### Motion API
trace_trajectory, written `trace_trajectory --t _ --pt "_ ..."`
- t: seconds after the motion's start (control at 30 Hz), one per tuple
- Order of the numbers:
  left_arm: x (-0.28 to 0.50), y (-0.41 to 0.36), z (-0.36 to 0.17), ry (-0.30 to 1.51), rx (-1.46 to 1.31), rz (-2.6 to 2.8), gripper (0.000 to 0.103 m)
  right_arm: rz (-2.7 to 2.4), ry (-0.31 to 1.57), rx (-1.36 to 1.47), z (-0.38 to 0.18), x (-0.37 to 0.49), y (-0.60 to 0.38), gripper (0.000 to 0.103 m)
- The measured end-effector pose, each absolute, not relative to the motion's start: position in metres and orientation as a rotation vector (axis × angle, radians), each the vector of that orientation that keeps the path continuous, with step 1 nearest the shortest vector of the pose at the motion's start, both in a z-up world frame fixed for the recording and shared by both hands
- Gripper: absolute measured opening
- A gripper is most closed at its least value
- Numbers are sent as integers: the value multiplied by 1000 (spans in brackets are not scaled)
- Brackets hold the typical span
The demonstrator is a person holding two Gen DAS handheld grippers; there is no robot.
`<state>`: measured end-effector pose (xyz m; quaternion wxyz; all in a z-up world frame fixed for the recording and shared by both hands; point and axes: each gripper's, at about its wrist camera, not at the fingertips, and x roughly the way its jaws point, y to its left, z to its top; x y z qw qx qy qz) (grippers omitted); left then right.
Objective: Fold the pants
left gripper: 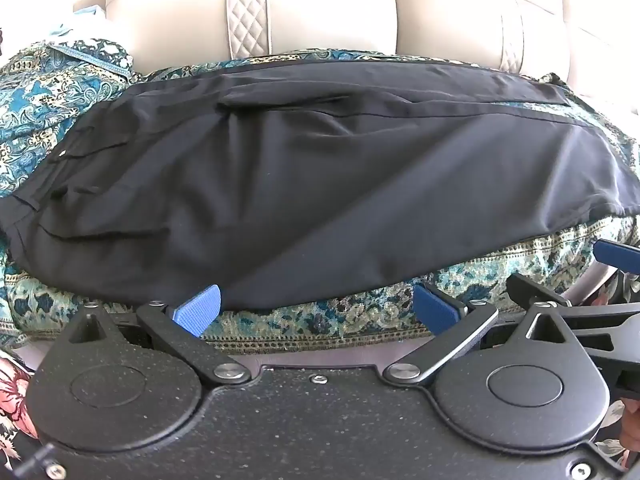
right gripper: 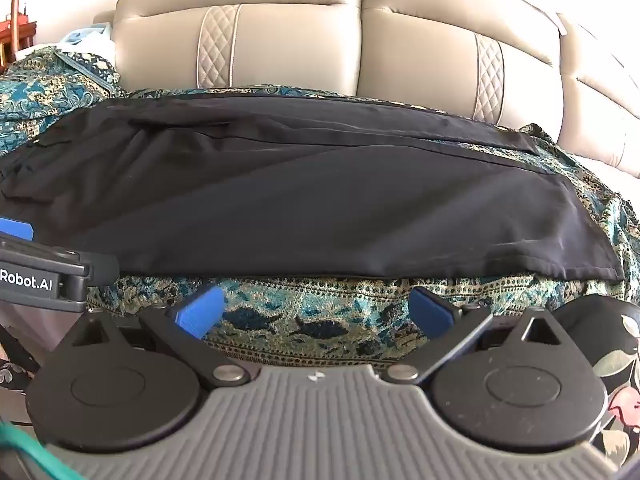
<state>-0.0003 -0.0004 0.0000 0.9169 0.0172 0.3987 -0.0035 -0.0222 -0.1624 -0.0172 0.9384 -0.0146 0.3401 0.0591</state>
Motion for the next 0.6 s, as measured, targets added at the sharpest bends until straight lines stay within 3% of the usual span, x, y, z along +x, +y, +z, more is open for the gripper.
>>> trace_trajectory --t 0.6 --pt "-2 2 0 826 28 -7 103 118 701 -39 -18 -22 -161 103"
